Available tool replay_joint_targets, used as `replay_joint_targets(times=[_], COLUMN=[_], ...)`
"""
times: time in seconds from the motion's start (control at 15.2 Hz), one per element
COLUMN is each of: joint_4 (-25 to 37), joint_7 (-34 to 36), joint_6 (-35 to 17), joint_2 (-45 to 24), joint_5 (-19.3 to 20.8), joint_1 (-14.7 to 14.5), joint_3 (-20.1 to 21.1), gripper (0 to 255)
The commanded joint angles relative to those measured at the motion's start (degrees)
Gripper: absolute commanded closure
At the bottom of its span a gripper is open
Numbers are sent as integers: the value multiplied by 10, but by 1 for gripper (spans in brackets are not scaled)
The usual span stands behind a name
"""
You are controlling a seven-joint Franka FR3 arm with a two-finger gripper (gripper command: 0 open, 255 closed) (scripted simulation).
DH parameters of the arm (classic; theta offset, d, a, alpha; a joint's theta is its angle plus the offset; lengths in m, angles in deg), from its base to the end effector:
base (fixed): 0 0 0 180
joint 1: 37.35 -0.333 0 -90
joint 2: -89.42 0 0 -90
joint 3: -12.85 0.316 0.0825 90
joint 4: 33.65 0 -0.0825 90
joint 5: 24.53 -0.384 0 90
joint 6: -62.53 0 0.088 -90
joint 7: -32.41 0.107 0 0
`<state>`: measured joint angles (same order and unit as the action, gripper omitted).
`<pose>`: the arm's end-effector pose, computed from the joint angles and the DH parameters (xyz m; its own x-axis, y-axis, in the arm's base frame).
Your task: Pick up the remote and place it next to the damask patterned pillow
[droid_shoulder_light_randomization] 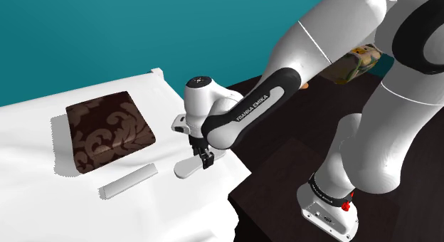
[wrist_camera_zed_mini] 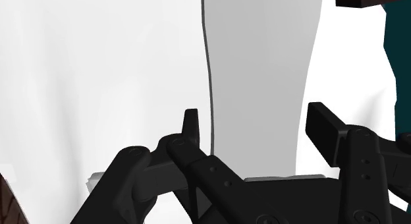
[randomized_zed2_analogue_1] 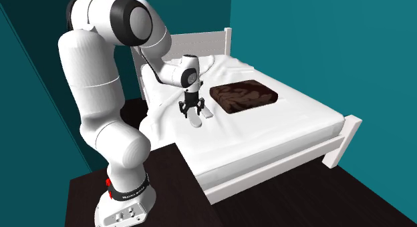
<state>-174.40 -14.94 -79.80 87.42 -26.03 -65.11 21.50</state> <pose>0.3853 0.2843 0.2827 0.1295 0.9915 0.0106 0.9914 -0.1293 -0.0196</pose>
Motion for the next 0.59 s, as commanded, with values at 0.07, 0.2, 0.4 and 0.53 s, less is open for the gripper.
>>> replay_joint_targets(times=[0.07, 0.2, 0.4, 0.53], joint_4=[7, 11, 18, 23], joint_7=[-3, -4, -6, -7], joint_6=[25, 41, 66, 82], joint_2=[18, 31, 48, 59], joint_5=[-4, -6, -9, -10], joint_1=[0, 0, 0, 0], joint_3=[0, 0, 0, 0], gripper=[255, 255, 255, 255])
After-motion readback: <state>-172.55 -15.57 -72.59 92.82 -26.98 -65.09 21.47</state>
